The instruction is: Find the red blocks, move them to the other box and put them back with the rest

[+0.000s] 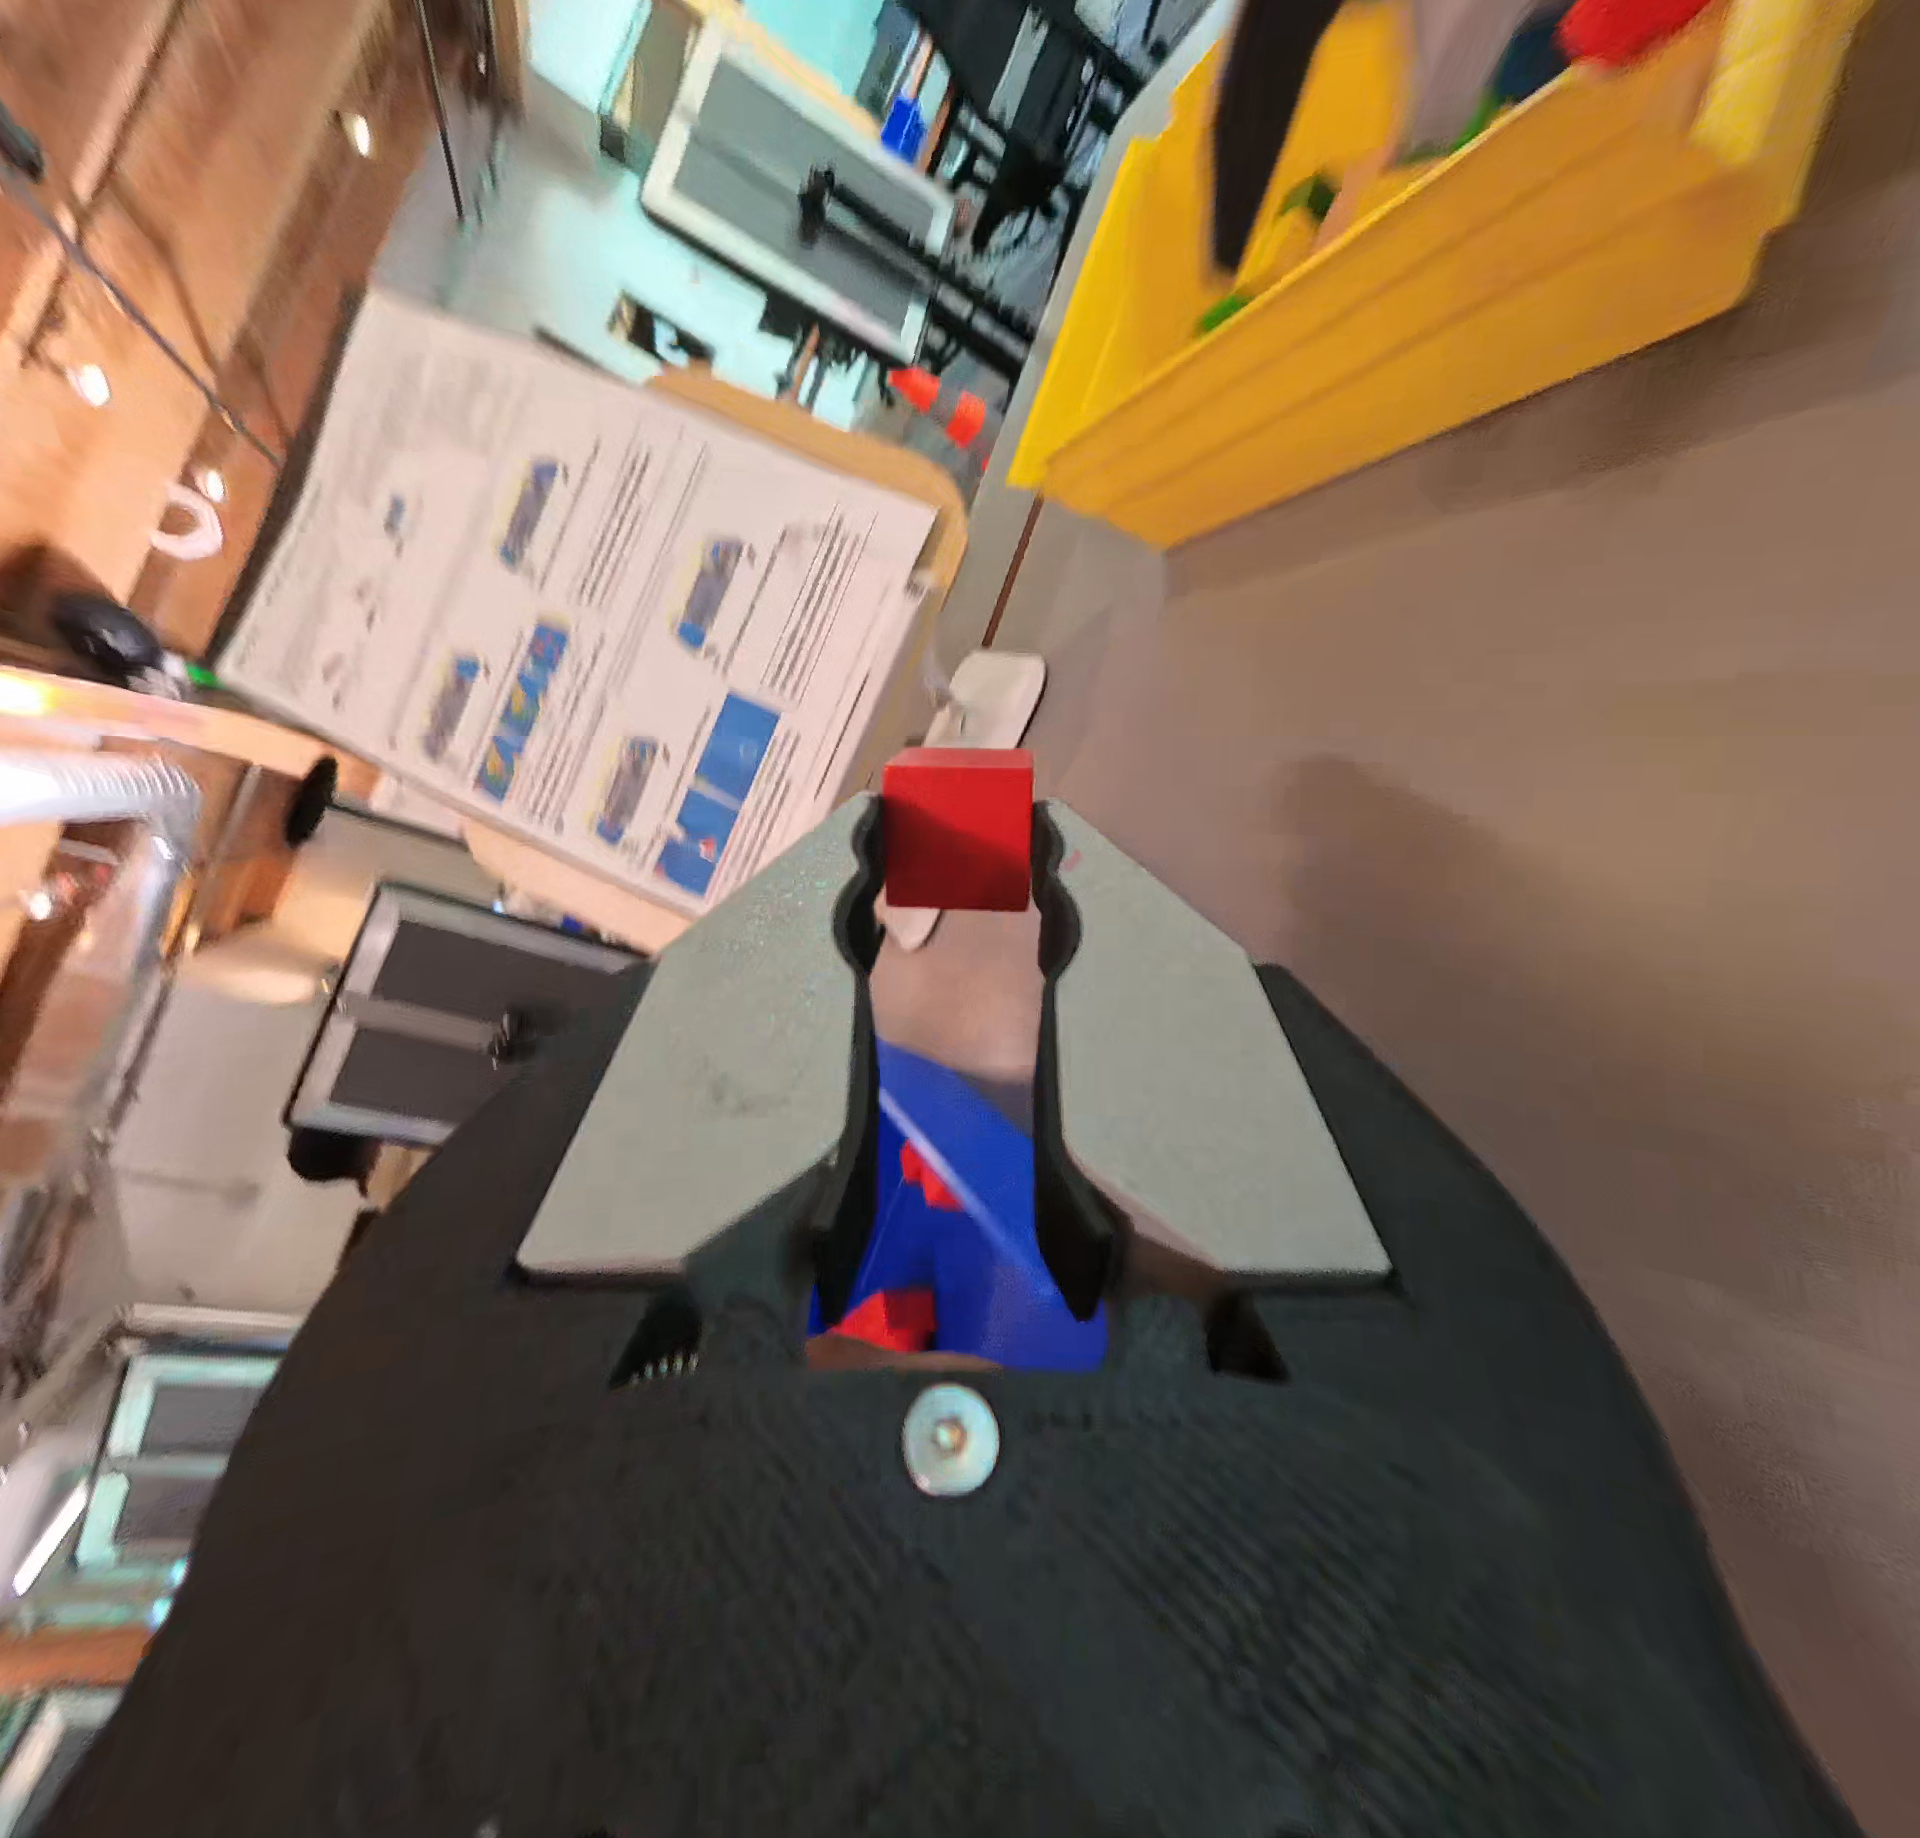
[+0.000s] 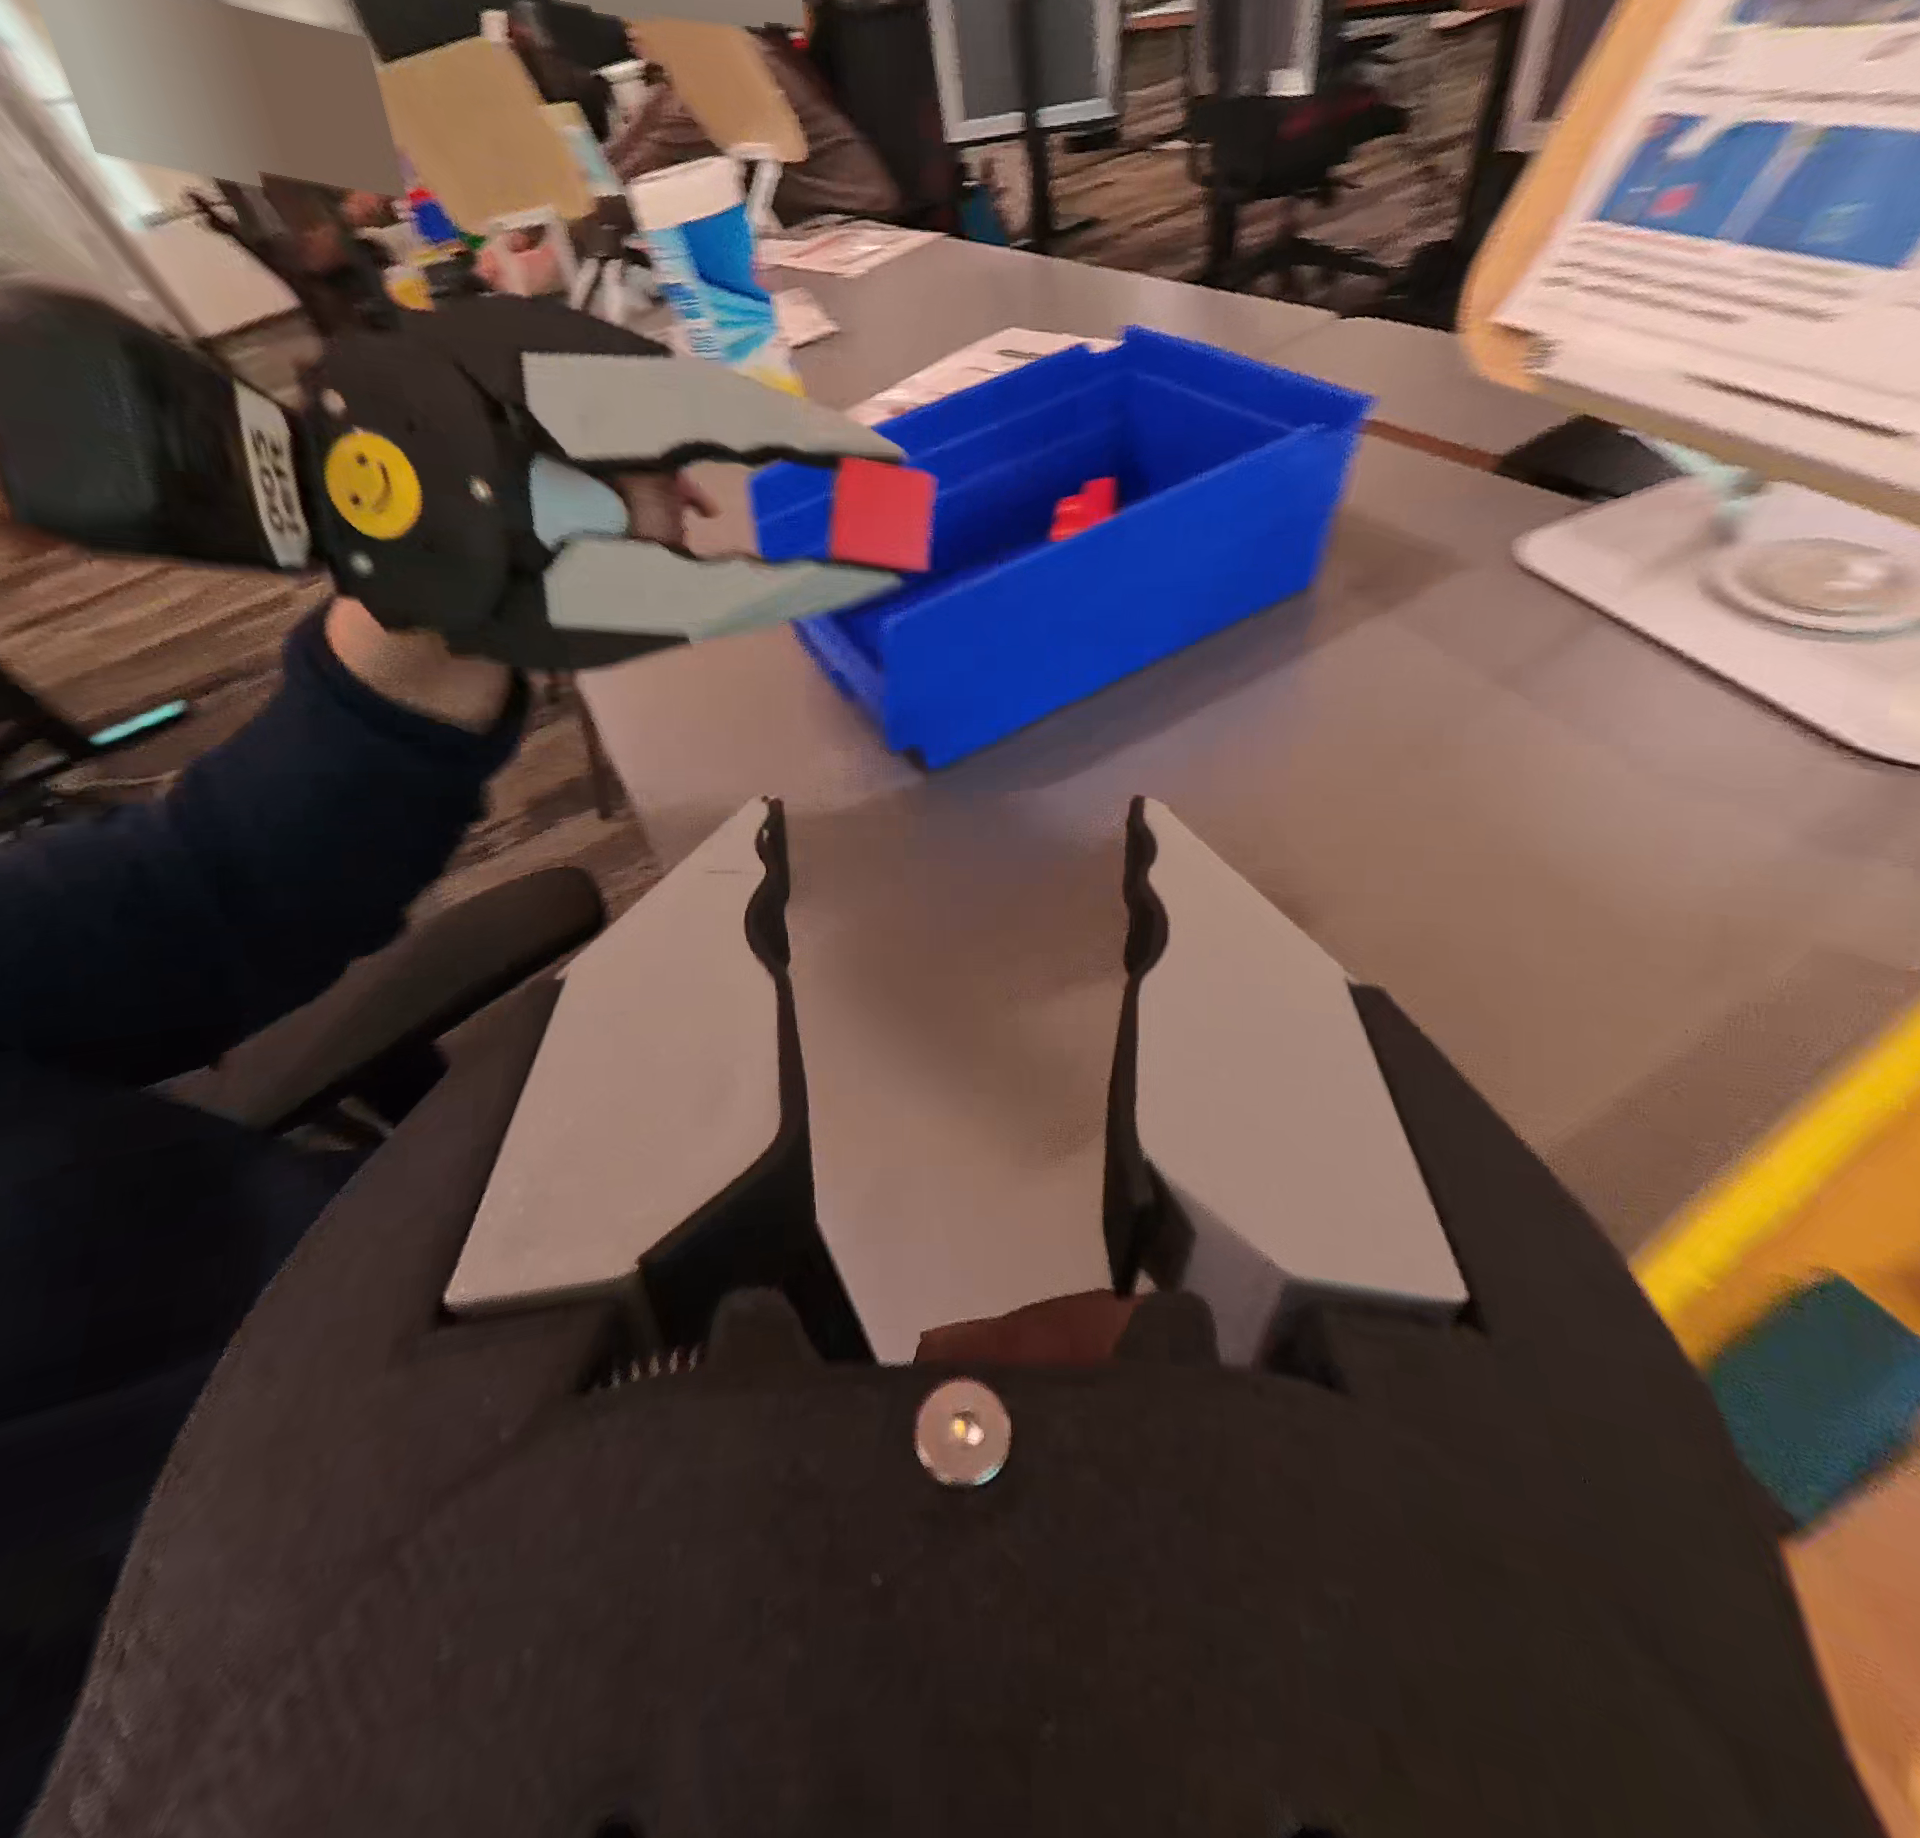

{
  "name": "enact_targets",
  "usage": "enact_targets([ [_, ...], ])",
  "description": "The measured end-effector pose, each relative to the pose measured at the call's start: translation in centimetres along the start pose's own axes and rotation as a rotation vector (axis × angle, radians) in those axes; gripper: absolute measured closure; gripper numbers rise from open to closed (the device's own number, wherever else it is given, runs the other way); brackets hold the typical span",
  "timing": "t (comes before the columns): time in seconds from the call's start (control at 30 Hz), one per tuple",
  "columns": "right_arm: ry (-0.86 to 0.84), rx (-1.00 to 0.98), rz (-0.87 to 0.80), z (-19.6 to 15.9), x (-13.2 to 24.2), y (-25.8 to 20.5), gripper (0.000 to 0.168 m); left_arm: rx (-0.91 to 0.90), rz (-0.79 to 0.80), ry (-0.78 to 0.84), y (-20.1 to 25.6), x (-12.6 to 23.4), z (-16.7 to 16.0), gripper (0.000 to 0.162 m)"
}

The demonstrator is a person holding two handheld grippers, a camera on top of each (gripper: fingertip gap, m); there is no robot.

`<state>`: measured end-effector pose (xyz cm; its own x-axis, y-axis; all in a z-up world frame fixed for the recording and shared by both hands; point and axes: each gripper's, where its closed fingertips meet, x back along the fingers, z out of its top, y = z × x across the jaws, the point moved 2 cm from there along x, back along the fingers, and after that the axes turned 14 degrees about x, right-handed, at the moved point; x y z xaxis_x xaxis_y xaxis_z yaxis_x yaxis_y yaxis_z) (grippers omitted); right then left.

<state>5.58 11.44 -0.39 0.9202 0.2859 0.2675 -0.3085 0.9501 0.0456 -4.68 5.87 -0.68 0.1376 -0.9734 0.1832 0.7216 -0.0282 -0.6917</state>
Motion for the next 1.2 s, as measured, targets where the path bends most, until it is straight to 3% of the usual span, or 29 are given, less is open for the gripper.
enact_targets([
  [0.1,-0.003,0.001,0.087,0.0,-1.8,-2.3,0.102,-0.059,0.003,0.092,3.2,0.1,3.1,0.136],
  [0.23,-0.012,-0.034,0.112,-0.6,-3.0,-2.5,0.103,-0.114,-0.044,0.123,6.6,-0.3,4.7,0.137],
  [0.27,-0.013,-0.047,0.119,-0.8,-3.2,-2.4,0.107,-0.123,-0.035,0.135,6.9,-0.5,4.9,0.137],
  [0.33,-0.021,-0.052,0.119,-1.2,-3.3,-2.1,0.143,-0.123,-0.004,0.137,7.0,-1.0,4.8,0.136],
  [0.5,-0.063,0.021,0.004,-1.5,-3.1,-0.8,0.143,-0.004,-0.002,0.142,6.6,-1.3,3.9,0.138],
  [0.63,-0.042,0.061,-0.157,-0.6,-0.5,2.0,0.143,0.088,0.008,0.099,4.8,-0.8,2.2,0.148],
  [0.8,-0.025,0.049,-0.434,-0.6,5.7,8.0,0.143,0.186,0.078,0.02,1.0,0.2,-0.3,0.146],
  [0.93,-0.096,-0.046,-0.614,-3.8,9.8,13.2,0.142,0.191,0.124,-0.022,-0.6,0.4,-2.1,0.145],
  [1.03,-0.278,-0.122,-0.729,-8.3,11.4,16.6,0.111,0.218,0.137,-0.069,-1.4,0.1,-3.6,0.143],
  [1.1,-0.349,-0.105,-0.817,-9.6,12.5,18.0,0.109,0.248,0.128,-0.094,-1.7,-0.1,-4.4,0.142],
  [1.2,-0.309,-0.085,-0.81,-8.6,12.5,17.7,0.112,0.272,0.149,-0.147,-2.7,-0.1,-6.0,0.14],
])
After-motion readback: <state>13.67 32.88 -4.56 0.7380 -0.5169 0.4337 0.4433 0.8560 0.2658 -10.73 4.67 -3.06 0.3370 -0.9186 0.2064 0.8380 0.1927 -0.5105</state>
